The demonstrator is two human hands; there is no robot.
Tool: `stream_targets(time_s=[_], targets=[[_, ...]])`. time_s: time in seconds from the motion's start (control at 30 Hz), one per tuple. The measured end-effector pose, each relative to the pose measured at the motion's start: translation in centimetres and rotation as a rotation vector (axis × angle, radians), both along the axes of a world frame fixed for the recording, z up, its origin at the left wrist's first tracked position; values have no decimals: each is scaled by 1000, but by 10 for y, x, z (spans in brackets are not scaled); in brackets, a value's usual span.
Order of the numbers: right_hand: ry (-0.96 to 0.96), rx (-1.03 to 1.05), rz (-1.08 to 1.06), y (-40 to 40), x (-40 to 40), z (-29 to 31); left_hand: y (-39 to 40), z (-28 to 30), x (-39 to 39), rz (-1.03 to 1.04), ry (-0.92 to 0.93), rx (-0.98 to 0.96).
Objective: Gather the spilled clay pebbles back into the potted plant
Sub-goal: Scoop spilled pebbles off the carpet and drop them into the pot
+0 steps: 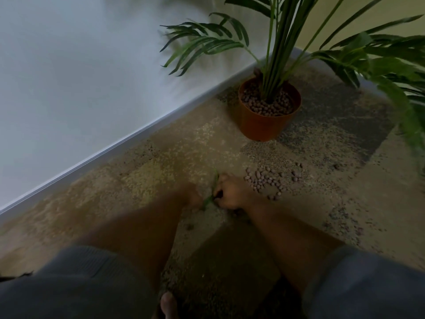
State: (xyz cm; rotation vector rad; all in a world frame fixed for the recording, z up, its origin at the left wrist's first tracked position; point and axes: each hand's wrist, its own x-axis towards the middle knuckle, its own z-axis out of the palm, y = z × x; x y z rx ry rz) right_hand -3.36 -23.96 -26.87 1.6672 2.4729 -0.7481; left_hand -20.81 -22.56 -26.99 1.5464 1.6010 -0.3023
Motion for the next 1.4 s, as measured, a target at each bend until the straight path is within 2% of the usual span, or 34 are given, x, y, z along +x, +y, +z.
stream_targets(time_s=[0.13,0.23,0.47,0.67,0.87,1.0,1.23,1.4], targets=[[8,4,98,-6,-2,-9,-18,5,-9,-45,33,-76],[35,-27,127,-11,-8,-14,-29,8,-12,-110,158,-19],[34,84,168,-13,-8,-17,-42,9,-11,-96,213,18],[-77,230,28,-7,7,-11,-36,11,-11,-53,100,106],[-78,244,-41,-14,7,-16,-39,6,-13,-104,78,134],[-155,272,-21,-20,2,-25,-37,5,-10,-78,73,172],[-182,474,-29,-47,1,-46,-37,2,4,-211,54,297],[-169,569,-27,-53,10,-56,-32,-5,9,-141,44,286]])
